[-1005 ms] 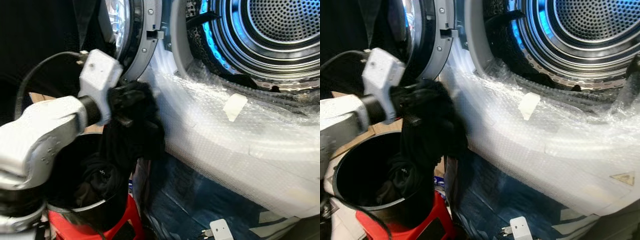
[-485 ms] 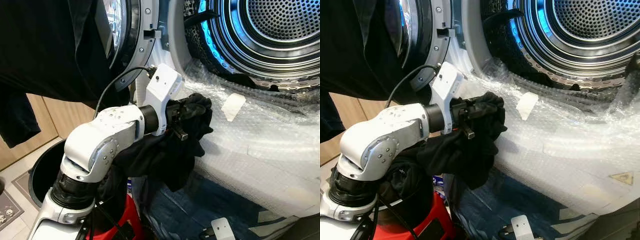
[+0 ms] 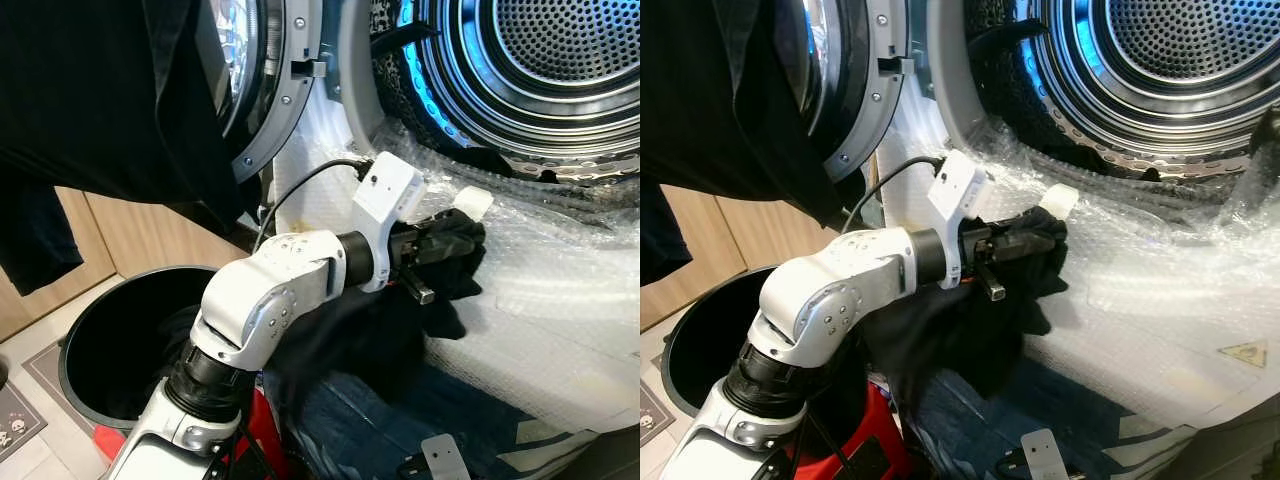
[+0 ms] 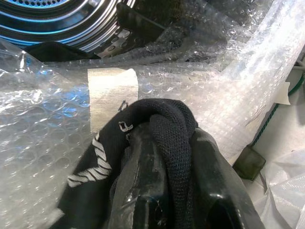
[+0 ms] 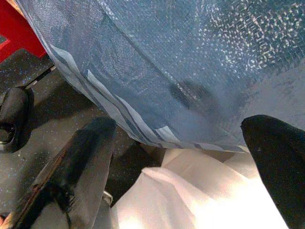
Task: Clothes washing
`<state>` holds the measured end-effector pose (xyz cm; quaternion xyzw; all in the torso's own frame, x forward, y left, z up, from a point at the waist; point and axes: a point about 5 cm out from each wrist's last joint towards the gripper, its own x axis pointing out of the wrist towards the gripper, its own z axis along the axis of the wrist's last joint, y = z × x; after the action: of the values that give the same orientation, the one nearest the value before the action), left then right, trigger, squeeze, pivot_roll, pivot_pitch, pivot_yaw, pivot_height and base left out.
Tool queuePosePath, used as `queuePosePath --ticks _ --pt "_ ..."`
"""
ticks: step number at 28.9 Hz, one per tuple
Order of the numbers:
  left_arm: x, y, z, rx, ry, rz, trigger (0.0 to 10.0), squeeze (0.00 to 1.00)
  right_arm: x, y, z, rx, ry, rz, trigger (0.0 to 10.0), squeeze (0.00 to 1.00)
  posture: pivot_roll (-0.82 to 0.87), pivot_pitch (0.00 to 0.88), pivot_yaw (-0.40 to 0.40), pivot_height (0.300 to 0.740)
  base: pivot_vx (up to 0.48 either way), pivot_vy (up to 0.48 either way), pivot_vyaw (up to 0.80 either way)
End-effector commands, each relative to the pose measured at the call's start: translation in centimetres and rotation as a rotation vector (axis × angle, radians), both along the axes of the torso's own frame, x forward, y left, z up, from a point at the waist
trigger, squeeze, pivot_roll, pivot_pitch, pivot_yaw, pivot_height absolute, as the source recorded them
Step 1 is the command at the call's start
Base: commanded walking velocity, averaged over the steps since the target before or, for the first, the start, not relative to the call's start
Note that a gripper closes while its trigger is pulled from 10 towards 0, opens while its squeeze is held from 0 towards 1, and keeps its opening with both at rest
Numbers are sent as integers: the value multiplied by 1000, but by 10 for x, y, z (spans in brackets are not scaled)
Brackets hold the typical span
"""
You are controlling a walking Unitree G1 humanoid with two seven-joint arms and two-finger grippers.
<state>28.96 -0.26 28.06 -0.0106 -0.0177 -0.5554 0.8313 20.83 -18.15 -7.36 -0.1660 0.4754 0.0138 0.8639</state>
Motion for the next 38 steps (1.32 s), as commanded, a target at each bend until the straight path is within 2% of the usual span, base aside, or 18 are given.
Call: queuePosePath --ticks 1,3,4,8,10,14,15,18,21,26,28,30,32,34,35,36,37,38 --pt "-10 -5 9 -28 -32 -63 0 0 1 -4 1 -8 -4 -11 10000 0 366 0 -70 740 0 0 0" --pt "-16 -4 9 -24 -42 -109 0 0 -1 -6 0 -10 0 -11 10000 0 372 0 -72 740 0 0 0" --pt "-20 6 3 25 -76 -154 0 0 -2 -6 -1 -10 5 -11 10000 0 372 0 -74 740 0 0 0" --pt "-17 32 -22 145 -66 -135 0 0 -5 -6 -2 -6 8 -21 10000 0 366 0 -63 740 0 0 0" --pt "-17 44 -33 176 -43 -124 0 0 -5 -6 -2 -3 8 -25 10000 0 364 0 -59 740 0 0 0" --pt "-22 53 -48 200 -6 -131 0 0 -5 -6 -2 4 6 -33 10000 0 361 0 -56 740 0 0 0" --pt "-24 59 -58 191 34 -128 0 0 -5 -5 -2 16 5 -23 10000 0 357 0 -57 740 0 0 0" --pt "-22 71 -76 199 98 -60 0 0 -3 -6 0 23 -10 -7 10000 0 357 0 -60 740 0 0 0" --pt "-22 75 -82 211 109 -42 0 0 -2 -9 0 20 -13 -4 10000 0 354 0 -63 740 0 0 0" --pt "-22 79 -90 157 155 16 0 0 5 -16 6 13 -42 70 10000 0 348 2 -66 740 0 0 0" --pt "-24 81 -92 136 170 28 0 0 10 -25 10 -2 -73 61 10000 0 331 3 -60 740 0 0 0" --pt "-26 84 -88 84 170 33 0 0 8 -33 11 -41 -65 61 10000 0 326 3 -58 740 0 0 0" --pt "-24 88 -80 13 161 49 0 0 4 -37 9 -70 -48 86 10000 0 326 6 -57 740 0 0 0" --pt "-22 94 -62 -157 137 40 0 0 -1 -39 7 -83 -29 99 10000 0 327 13 -58 740 0 0 0" --pt "-22 94 -62 -157 137 40 0 0 -1 -39 7 -83 -29 99 10000 0 327 13 -58 740 0 0 0" --pt "-15 104 -43 -302 113 58 0 0 -5 -39 5 -72 -18 61 10000 0 329 14 -60 740 0 0 0" --pt "-15 104 -43 -302 113 58 0 0 -5 -39 5 -72 -18 61 10000 0 329 14 -60 740 0 0 0" --pt "-12 108 -34 -347 93 67 0 0 -6 -38 3 -67 -14 53 10000 0 331 23 -57 740 0 0 0"
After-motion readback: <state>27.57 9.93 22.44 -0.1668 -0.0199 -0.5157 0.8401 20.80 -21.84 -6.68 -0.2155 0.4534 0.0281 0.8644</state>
